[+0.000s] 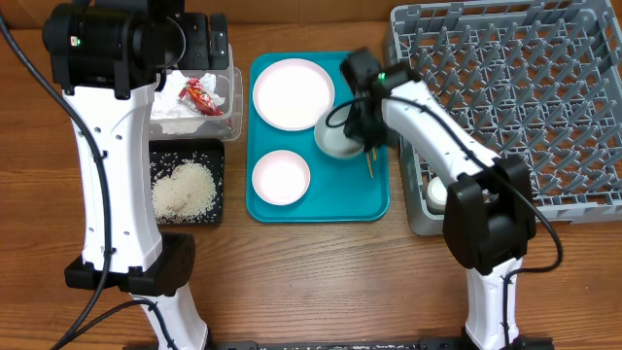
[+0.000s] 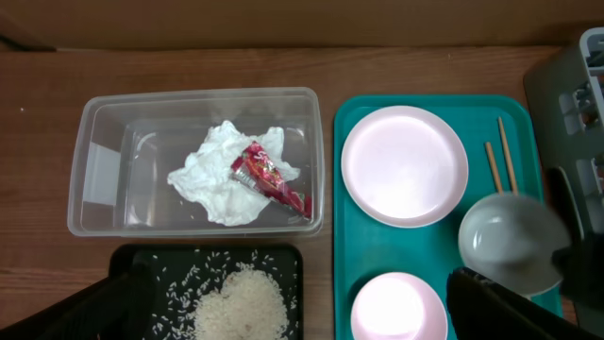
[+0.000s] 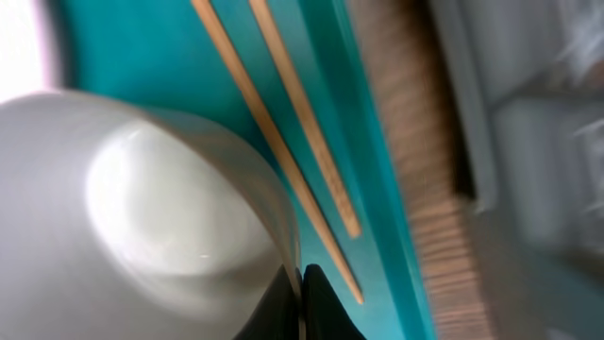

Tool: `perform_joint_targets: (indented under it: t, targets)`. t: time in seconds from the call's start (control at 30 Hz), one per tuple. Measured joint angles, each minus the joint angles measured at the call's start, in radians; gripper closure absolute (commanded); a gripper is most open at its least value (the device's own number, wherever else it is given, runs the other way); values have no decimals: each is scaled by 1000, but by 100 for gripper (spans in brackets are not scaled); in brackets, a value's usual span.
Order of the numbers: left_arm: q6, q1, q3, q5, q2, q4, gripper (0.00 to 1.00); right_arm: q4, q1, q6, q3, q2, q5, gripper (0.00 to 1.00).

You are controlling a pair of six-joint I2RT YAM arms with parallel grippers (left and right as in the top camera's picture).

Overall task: Sort waste into correct bins and load items into the dishwasher
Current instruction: 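Carry the grey-green bowl right into the back of the dish rack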

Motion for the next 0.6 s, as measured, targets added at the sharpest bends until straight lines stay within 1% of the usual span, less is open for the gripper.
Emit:
perform_joint_targets:
  t: [0.13, 0.2, 0.3, 0.33, 0.37, 0.43, 0.47, 0.6]
  targets:
    - [0, 0, 0, 0, 0, 0, 0, -13, -6, -32, 156, -59, 190, 96]
    - [0, 0, 0, 0, 0, 0, 0, 13, -7, -44, 200, -103, 336, 96]
    - [0, 0, 0, 0, 0, 0, 0, 82, -10, -100, 223, -151, 571, 96]
    - [0, 0, 0, 0, 0, 0, 0, 125, -14, -139, 224, -161, 686, 96]
    - [0, 0, 0, 0, 0, 0, 0, 159, -19, -180, 222, -161, 757, 96]
    - [0, 0, 0, 0, 0, 0, 0, 231, -32, -260, 218, -148, 855, 96]
    - [0, 0, 0, 0, 0, 0, 0, 282, -48, -337, 213, -132, 912, 96]
    - [0, 0, 0, 0, 0, 0, 0, 395, -98, -531, 201, -69, 991, 96]
